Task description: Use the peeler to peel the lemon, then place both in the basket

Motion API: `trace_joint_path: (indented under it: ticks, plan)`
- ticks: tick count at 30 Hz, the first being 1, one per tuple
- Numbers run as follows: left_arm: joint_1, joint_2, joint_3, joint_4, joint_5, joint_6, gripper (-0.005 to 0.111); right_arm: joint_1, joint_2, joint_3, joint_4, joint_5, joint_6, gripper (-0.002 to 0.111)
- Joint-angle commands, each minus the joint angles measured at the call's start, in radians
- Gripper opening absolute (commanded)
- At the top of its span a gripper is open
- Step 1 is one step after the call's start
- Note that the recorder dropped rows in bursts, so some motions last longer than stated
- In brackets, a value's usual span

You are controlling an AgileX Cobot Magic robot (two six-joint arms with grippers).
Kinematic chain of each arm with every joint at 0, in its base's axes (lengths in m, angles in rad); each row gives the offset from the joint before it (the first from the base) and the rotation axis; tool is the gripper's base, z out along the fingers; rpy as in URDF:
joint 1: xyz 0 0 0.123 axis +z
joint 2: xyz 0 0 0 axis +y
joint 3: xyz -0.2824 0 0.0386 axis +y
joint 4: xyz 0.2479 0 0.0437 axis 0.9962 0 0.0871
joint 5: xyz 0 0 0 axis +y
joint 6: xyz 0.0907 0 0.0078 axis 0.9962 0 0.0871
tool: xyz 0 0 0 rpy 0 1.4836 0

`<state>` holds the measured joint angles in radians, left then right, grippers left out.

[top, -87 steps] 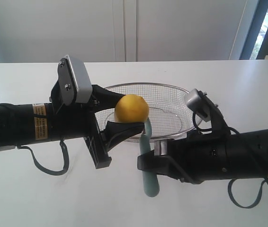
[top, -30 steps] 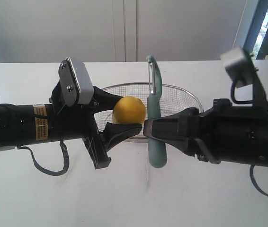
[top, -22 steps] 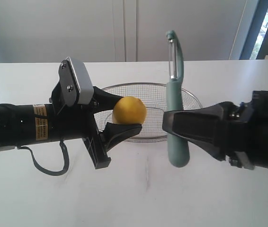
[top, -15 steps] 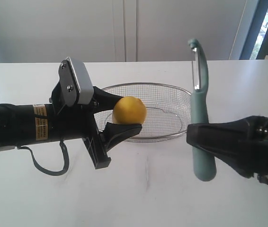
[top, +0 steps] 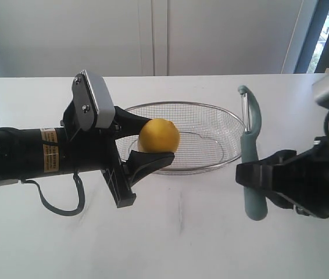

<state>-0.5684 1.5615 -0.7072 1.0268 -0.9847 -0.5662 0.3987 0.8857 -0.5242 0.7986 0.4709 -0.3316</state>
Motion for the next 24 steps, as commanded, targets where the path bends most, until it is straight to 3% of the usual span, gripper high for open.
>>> trace_joint_path:
  ticks: [1, 17, 24]
  plan:
    - [-0.003, -0.007, -0.005, 0.003, -0.047, -0.009, 0.000, 0.000, 0.097, 0.007, -0.008, -0.062, -0.003, 0.000]
    - [-0.003, -0.007, -0.005, -0.002, -0.047, -0.009, 0.000, 0.000, 0.375, 0.007, -0.008, -0.129, -0.007, 0.000]
    - [-0.003, -0.007, -0.005, -0.002, -0.047, -0.009, 0.000, 0.002, 0.428, 0.007, 0.100, -0.112, -0.026, 0.000]
